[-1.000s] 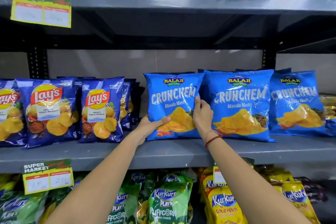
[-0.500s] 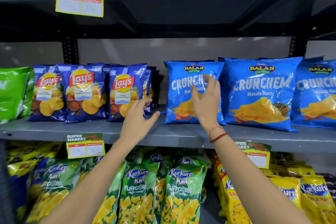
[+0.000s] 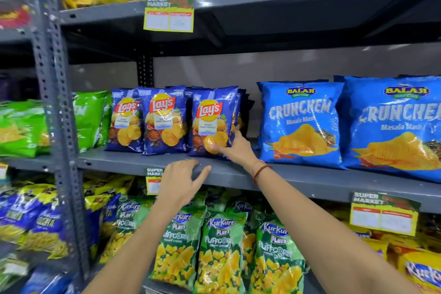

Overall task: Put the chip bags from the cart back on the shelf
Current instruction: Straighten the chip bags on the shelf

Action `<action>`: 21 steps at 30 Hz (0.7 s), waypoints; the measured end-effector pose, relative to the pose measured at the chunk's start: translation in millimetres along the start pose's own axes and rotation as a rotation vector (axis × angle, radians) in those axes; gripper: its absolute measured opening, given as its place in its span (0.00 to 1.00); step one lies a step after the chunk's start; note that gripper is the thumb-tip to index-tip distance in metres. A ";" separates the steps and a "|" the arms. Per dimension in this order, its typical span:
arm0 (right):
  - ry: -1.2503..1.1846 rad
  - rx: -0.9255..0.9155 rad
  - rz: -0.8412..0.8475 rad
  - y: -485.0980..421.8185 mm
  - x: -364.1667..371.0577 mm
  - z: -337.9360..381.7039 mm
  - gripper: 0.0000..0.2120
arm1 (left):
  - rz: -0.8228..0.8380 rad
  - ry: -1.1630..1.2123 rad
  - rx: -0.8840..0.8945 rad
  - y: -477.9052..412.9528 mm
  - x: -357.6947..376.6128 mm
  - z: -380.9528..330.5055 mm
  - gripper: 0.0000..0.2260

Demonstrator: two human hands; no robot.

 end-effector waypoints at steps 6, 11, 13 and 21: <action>0.017 0.016 -0.068 -16.8 9.4 -2.2 0.31 | -0.025 0.007 0.009 6.4 8.3 4.9 0.26; 0.095 -0.045 -0.100 -19.6 16.0 7.3 0.29 | -0.048 0.002 -0.005 7.4 12.7 6.7 0.25; 0.123 -0.053 -0.102 -20.8 17.1 8.1 0.28 | -0.061 0.011 -0.010 7.5 12.9 7.5 0.25; 0.144 -0.029 -0.034 -17.2 20.9 3.8 0.33 | -0.066 0.008 0.007 8.7 12.8 7.4 0.26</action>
Point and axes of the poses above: each hand's wrist, its own y-axis away from the middle knuckle, its own x-axis out of the palm, z = x × y, the point moved 6 cm from there along -y, towards the middle knuckle, and after that the axes turned 8 degrees about x, right-handed, at the moved point
